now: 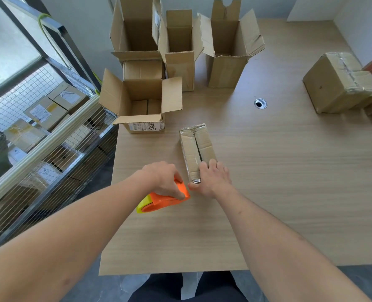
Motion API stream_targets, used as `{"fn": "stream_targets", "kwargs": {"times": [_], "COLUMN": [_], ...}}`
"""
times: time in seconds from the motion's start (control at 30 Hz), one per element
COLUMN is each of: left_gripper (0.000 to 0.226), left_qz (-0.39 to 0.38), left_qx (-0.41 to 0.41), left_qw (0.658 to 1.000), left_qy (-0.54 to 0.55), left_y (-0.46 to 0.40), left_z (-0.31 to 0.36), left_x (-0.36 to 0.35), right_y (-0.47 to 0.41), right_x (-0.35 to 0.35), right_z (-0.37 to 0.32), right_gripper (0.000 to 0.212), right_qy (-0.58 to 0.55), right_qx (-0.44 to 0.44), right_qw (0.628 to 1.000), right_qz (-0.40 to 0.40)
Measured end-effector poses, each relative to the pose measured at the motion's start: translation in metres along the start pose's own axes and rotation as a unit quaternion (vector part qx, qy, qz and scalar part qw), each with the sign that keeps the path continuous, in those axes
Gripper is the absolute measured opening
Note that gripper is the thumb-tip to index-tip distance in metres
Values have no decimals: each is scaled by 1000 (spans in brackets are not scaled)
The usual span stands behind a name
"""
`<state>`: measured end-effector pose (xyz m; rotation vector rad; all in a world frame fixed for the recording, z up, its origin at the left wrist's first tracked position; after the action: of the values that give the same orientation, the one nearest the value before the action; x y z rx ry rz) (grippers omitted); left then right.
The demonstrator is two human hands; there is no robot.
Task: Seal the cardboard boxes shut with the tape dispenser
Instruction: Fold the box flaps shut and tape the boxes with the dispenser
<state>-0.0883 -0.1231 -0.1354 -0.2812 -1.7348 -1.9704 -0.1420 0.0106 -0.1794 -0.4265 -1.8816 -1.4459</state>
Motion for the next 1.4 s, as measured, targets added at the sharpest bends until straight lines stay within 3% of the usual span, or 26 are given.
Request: {"fn": "stream_targets", "kwargs": {"times": [0.23,0.63,0.8,1.07,1.23,1.4], "left_gripper": [66,50,46,64,80,75], "left_qz": [45,54,63,86,72,136], "left_qx": [14,19,31,52,104,78], "left_qw": [988,966,972,992,990,986], "left_qy": [-145,-252,-222,-79,-59,-60], "left_y": [5,8,5,5,8,26], "left_z": [30,58,53,26,-23,-43], "left_x": [5,11,12,9,-15,-6], "right_y": [-1,-6,-6,2,7,3], "right_x": [1,-1,0,1,-3,0], "right_z": [-1,-3,-4,-4,-3,-4], "right_gripper": [72,61,63,58,55,55], "right_qy": [-9,3,4,21,45,43], "right_qx": [-4,-13,-8,15,35,38], "right_qw": [1000,1000,1000,999,996,997], "right_qz": [-7,6,11,46,65,58]}}
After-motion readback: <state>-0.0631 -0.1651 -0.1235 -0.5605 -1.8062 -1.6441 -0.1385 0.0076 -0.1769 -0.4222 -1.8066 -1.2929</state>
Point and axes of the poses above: each hand's wrist, its own y-axis away from the middle knuckle, its own x-axis out of the back of the hand, z = x × y, the point moved 10 cm from there along -y, towards the middle knuckle, and after that the axes turned 14 degrees about -z, right-handed, at the moved point
